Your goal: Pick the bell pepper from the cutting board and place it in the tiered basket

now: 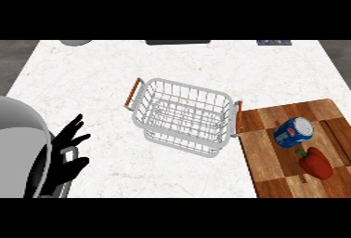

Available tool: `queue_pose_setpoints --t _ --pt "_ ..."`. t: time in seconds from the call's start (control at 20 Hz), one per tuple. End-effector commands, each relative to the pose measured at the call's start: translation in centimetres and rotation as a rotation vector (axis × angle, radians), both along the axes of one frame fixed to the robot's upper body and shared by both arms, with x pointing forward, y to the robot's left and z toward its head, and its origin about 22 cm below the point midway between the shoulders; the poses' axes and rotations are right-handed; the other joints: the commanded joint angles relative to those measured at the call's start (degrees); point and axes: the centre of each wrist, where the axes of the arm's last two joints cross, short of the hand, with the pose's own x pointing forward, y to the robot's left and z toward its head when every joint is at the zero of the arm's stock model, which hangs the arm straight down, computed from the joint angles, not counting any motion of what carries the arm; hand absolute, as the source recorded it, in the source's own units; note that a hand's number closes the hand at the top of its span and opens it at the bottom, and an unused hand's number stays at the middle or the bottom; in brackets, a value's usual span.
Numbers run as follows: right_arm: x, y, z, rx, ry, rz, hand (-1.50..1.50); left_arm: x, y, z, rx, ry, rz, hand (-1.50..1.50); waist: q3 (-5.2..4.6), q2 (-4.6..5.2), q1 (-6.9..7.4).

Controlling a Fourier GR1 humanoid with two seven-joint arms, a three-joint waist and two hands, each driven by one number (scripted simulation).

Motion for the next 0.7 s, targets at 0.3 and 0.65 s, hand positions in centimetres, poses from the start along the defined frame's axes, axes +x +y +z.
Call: queue_pose_setpoints --t 0.3,0.65 --pt "-1.2 4.1 -3.2 -0.229 0.101 -0.074 -1.5 -1.0 -3.4 -4.1 -0.139 0.103 0.027 0.0 -1.24 1.38 1.78" --pt "-0.6 6.0 -3.2 -0.251 0.166 -0.081 -1.5 -0.9 -3.9 -4.2 -0.148 0.116 0.034 0.0 -1.2 1.27 1.92"
